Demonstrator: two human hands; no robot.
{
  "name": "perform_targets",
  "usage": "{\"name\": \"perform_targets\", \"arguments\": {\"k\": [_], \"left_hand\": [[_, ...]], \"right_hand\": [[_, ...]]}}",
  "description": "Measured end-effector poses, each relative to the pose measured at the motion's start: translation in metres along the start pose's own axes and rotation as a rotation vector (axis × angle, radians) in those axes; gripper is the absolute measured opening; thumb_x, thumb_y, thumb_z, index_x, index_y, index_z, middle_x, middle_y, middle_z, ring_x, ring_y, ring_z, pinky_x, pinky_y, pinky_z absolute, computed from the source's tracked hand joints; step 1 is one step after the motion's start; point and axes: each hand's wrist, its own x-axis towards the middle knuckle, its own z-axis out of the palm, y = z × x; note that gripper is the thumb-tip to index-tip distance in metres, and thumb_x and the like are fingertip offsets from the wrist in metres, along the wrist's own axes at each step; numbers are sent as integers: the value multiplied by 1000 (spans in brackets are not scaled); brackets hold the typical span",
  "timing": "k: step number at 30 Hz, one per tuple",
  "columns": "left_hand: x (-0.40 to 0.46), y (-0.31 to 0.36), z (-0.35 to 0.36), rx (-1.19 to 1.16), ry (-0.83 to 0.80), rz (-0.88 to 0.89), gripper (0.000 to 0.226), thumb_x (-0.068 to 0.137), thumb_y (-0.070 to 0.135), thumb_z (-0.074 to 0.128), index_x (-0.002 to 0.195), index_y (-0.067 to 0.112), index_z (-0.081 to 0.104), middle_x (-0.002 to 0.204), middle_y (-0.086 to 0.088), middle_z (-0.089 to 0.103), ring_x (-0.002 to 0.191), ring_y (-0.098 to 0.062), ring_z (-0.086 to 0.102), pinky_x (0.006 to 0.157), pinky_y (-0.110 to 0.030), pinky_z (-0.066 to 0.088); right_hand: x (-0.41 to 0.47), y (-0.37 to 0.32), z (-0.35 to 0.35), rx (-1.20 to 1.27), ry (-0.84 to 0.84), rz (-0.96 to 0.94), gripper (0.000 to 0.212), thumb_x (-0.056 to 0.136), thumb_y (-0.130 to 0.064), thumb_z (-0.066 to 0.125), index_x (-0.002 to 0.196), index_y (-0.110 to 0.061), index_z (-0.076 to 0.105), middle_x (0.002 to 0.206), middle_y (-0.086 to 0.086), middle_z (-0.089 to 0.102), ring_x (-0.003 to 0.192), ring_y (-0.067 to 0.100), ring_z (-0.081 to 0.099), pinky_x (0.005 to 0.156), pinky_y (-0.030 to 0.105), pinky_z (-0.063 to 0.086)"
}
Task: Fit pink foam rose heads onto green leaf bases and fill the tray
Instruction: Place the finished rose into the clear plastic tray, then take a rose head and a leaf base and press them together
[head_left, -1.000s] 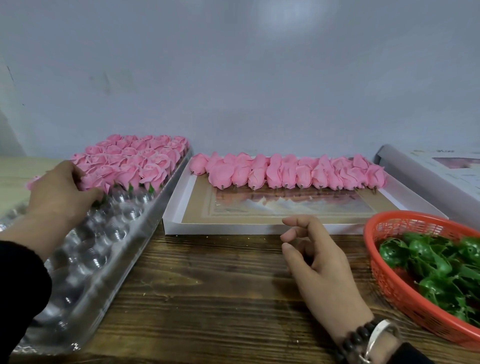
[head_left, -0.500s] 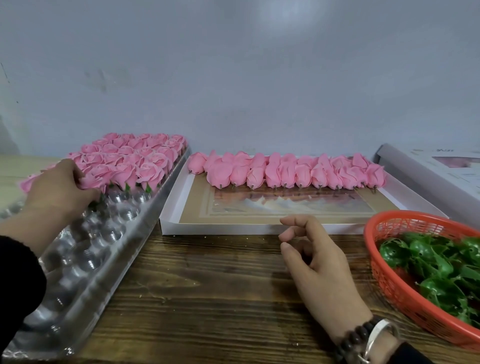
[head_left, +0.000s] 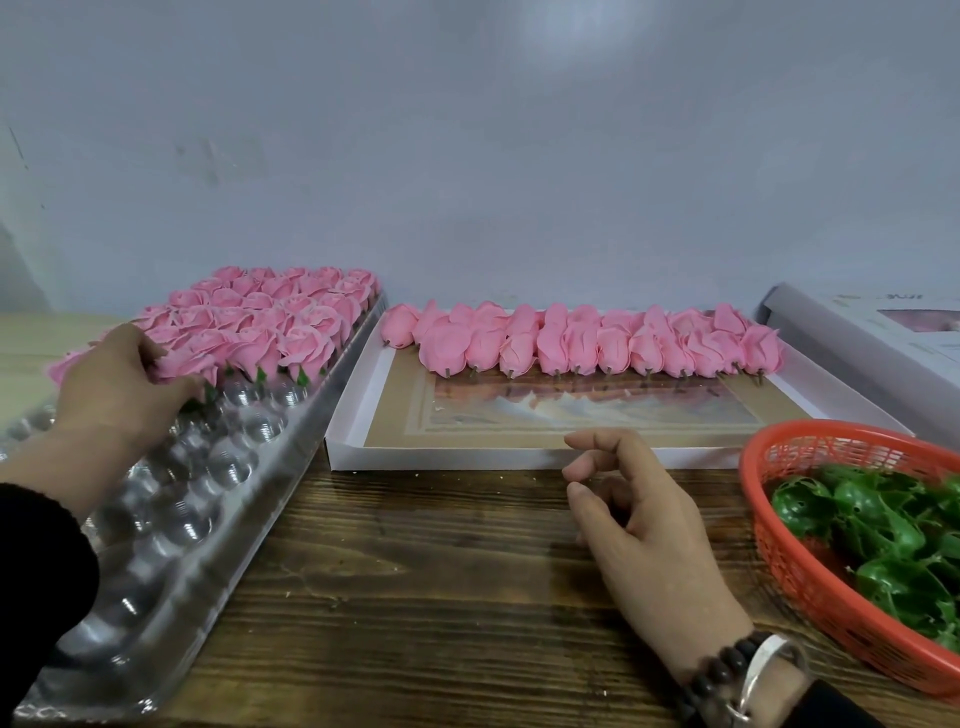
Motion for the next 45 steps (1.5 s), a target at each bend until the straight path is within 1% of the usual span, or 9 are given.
{"name": "perform_targets", "arguments": {"k": [8,15,19,22,26,29,33,37,45], "left_hand": [[-4,-2,-1,-49,-6,9,29,77,2,71,92,5,46,80,-19,48,86,-45,55,78,-58,47],[-1,2,-1,15,-58,-3,28,77,3,72,87,6,46,79,-19,50,75,-36,52,73,-47,45],[-1,0,3,66,-38,33,26,78,3,70,85,5,45,75,-17,50,71,-30,48,65,-36,35],[-2,-5,6,4,19,42,28,77,2,70,85,8,45,77,-16,51,74,-30,48,68,-39,38],[-3,-8,3,-123,96,-16,31,76,6,72,87,14,44,78,-12,48,79,-38,54,77,-52,48],[-3,-9,1,-148,103,-37,31,77,8,72,86,15,43,78,-12,48,81,-41,57,76,-58,49],[-1,-8,4,-88,47,-23,32,74,3,73,85,12,44,78,-12,49,79,-38,55,75,-55,49],[5,-8,8,12,-8,-11,30,71,1,75,82,7,48,74,-15,50,71,-31,49,69,-43,44],[11,-4,11,120,-22,11,26,72,-3,73,82,4,50,78,-20,52,73,-32,49,72,-44,44]], "right_hand": [[1,3,1,7,8,-7,34,82,-5,56,97,-36,55,88,-15,56,59,6,50,59,18,42],[0,3,1,-15,0,-20,34,83,-6,56,98,-36,55,88,-15,56,60,6,50,58,12,38],[0,2,1,-19,11,-29,34,83,-3,57,97,-34,56,86,-16,55,59,6,49,56,10,36],[1,3,1,-2,16,-15,34,83,-4,57,96,-35,55,86,-15,56,60,6,50,57,11,37],[1,3,1,6,12,-13,35,82,-3,57,97,-34,56,86,-15,56,60,7,51,61,18,41],[0,2,2,3,9,-12,34,83,-3,57,97,-34,56,86,-15,56,61,7,51,62,19,42],[0,2,2,3,-1,-4,34,84,-3,56,98,-34,55,85,-15,56,60,5,49,60,17,40],[0,1,1,-5,-2,-11,32,83,-2,57,96,-31,56,82,-13,56,60,4,49,58,11,38],[0,-1,1,-10,-18,-11,34,83,-3,57,97,-33,55,84,-11,55,58,4,48,58,12,37]]}}
